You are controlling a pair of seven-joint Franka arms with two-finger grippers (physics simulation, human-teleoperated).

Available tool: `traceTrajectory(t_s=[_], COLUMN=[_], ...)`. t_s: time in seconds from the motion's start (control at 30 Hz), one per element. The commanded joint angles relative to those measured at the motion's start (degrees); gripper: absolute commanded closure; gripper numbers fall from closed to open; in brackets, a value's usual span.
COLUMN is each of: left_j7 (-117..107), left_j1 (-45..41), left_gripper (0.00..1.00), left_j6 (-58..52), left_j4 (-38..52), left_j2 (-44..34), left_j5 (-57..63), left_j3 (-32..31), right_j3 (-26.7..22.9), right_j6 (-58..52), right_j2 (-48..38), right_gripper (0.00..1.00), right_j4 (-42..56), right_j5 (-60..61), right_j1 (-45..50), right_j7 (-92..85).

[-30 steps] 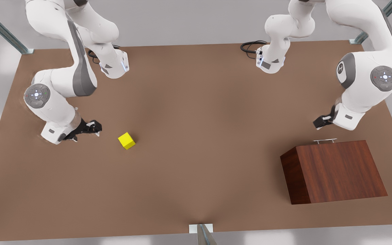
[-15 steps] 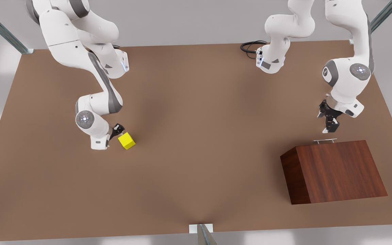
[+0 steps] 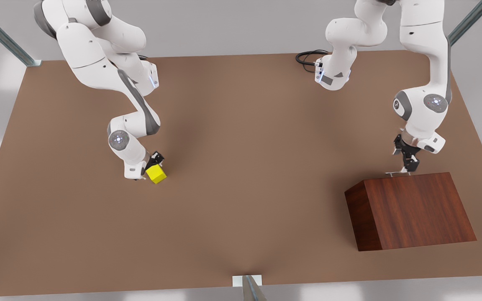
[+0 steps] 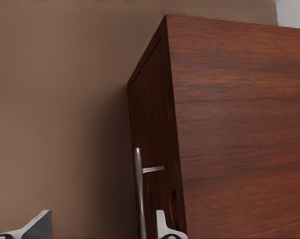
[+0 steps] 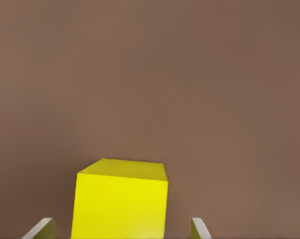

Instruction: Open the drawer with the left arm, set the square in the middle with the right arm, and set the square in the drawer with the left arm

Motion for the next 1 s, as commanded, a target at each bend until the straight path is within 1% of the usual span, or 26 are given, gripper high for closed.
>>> traceTrajectory(t_s=[0.0, 0.33, 0.37, 0.4, 0.43, 0.47, 0.5, 0.53, 0.57, 0.67, 0.7, 0.87, 0.97], left_j7=[0.0, 0.0, 0.0, -0.09, 0.0, 0.0, 0.0, 0.0, 0.0, 0.0, 0.0, 0.0, 0.0], left_j1=[-0.28, -0.37, -0.37, -0.37, -0.37, -0.37, -0.37, -0.37, -0.37, -0.46, -0.46, -0.55, -0.64], left_gripper=[0.0, 0.0, 0.0, 0.0, 0.0, 0.0, 0.0, 0.0, 0.0, 0.0, 0.0, 0.0, 0.0], left_j6=[0.01, 1.41, 1.59, 1.5, 1.24, 0.98, 0.8, 0.71, 0.01, -2.63, -3.15, -5.97, -5.97], left_j4=[0.0, 0.27, 0.27, 0.27, 0.27, 0.27, 0.18, 0.18, 0.18, 0.09, 0.0, -0.26, -2.2], left_j2=[0.18, 3.17, 3.34, 3.43, 3.43, 3.34, 3.34, 3.34, 3.26, 2.38, 2.2, 0.62, -0.79], left_j5=[-0.11, -0.37, -0.28, -0.28, -0.28, -0.28, -0.28, -0.28, -0.28, -0.28, -0.28, -0.28, -0.28], left_j3=[0.05, -0.04, -0.04, -0.04, -0.04, -0.04, -0.04, -0.04, -0.04, -0.04, -0.04, -0.04, -0.04], right_j3=[0.0, -0.09, -0.09, -0.09, -0.09, -0.09, -0.09, -0.09, -0.09, -0.09, -0.09, -0.09, 0.09], right_j6=[0.0, 2.99, 2.99, 3.08, 3.08, 3.08, 2.38, 2.2, 2.2, 2.55, 2.55, 2.02, -1.23], right_j2=[0.13, 3.82, 4.26, 4.7, 4.7, 4.61, 4.52, 4.35, 4.44, 4.61, 4.52, 3.74, 1.27], right_gripper=[0.0, 0.0, 0.1, 0.17, 0.17, 0.19, 0.23, 0.23, 0.33, 0.34, 0.38, 0.38, 0.38], right_j4=[0.0, -0.35, -0.35, -0.35, -0.35, -0.35, -0.09, -0.09, -0.09, 0.0, 0.0, 0.35, 1.49], right_j5=[0.0, 0.0, 0.0, 0.0, 0.0, 0.0, 0.0, 0.0, 0.0, 0.0, 0.0, -0.09, -0.09], right_j1=[0.0, 0.79, 0.79, 0.79, 0.79, 0.79, 0.79, 0.79, 0.79, 0.79, 0.79, 0.79, 1.84], right_j7=[0.01, 2.47, 2.47, 2.56, 2.56, 2.56, 2.65, 2.83, 2.91, 2.82, 2.82, 2.74, 3.0])
